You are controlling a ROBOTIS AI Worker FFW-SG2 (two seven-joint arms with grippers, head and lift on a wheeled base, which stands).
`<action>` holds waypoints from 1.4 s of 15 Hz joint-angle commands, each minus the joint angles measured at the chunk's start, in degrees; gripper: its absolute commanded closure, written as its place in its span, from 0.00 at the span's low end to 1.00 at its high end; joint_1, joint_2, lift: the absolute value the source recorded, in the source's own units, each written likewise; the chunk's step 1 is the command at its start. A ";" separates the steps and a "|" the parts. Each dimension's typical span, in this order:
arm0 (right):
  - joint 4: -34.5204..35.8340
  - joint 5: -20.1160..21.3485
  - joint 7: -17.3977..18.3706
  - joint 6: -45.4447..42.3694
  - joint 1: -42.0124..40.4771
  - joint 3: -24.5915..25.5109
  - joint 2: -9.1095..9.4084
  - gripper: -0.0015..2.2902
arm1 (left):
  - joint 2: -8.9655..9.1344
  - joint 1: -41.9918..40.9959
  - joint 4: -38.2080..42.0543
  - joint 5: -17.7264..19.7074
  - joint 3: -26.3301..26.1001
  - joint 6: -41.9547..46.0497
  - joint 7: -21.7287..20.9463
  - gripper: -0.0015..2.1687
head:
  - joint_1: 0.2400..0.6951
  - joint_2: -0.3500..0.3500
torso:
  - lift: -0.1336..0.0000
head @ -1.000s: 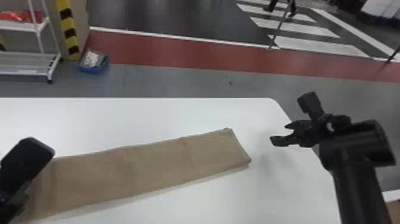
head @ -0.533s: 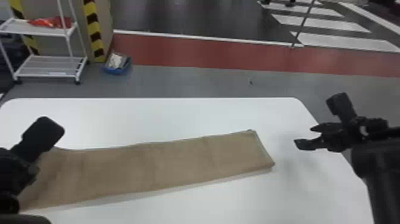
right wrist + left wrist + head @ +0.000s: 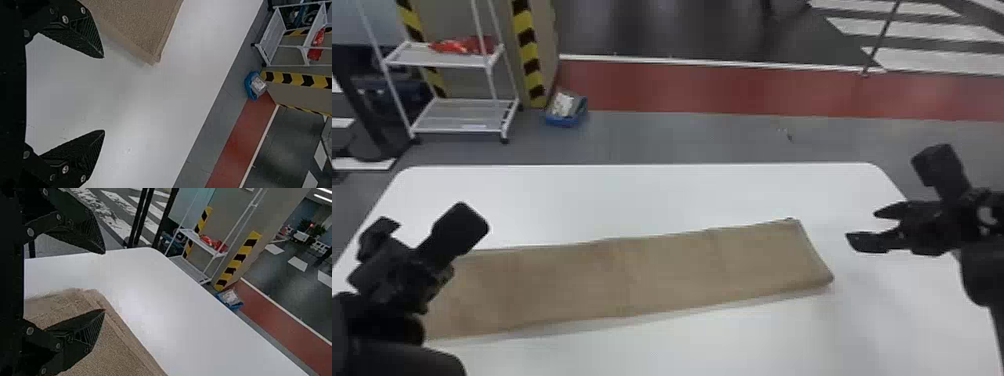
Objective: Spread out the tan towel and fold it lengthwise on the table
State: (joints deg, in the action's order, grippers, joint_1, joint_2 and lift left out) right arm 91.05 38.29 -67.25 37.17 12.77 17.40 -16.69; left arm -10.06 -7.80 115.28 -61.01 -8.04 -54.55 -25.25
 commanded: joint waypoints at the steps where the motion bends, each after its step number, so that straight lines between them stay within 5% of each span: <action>1: 0.71 -0.06 -0.60 2.34 -0.29 -0.79 1.40 0.10 | -0.14 0.86 -1.72 -0.16 1.10 0.98 -0.06 0.01 | 1.00 0.41 | 0.07; 9: 0.27 0.21 -0.34 2.69 -1.08 -4.30 4.39 0.11 | -0.23 0.50 -0.84 -0.25 3.20 1.85 -0.24 0.01 | 1.00 0.53 | 0.07; 13: -1.66 1.26 -0.25 2.69 -0.99 -6.41 4.47 0.13 | -0.23 -0.37 0.12 -0.07 3.47 1.85 -0.15 0.01 | 1.00 0.57 | 0.07; 19: -3.42 2.32 -0.69 2.69 -0.73 -7.47 4.47 0.34 | -0.23 -0.73 0.03 0.10 3.91 2.56 -0.15 0.01 | 1.00 0.58 | 0.07; 21: -3.42 2.32 -0.69 2.69 -0.73 -7.47 4.47 0.34 | -0.23 -1.08 0.12 0.10 3.91 2.56 -0.15 0.01 | 1.00 0.59 | 0.07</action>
State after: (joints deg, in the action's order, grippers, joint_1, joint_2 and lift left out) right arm 87.64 40.60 -67.95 39.86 12.05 9.93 -12.22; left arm -10.29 -8.66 115.39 -60.91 -4.15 -51.99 -25.40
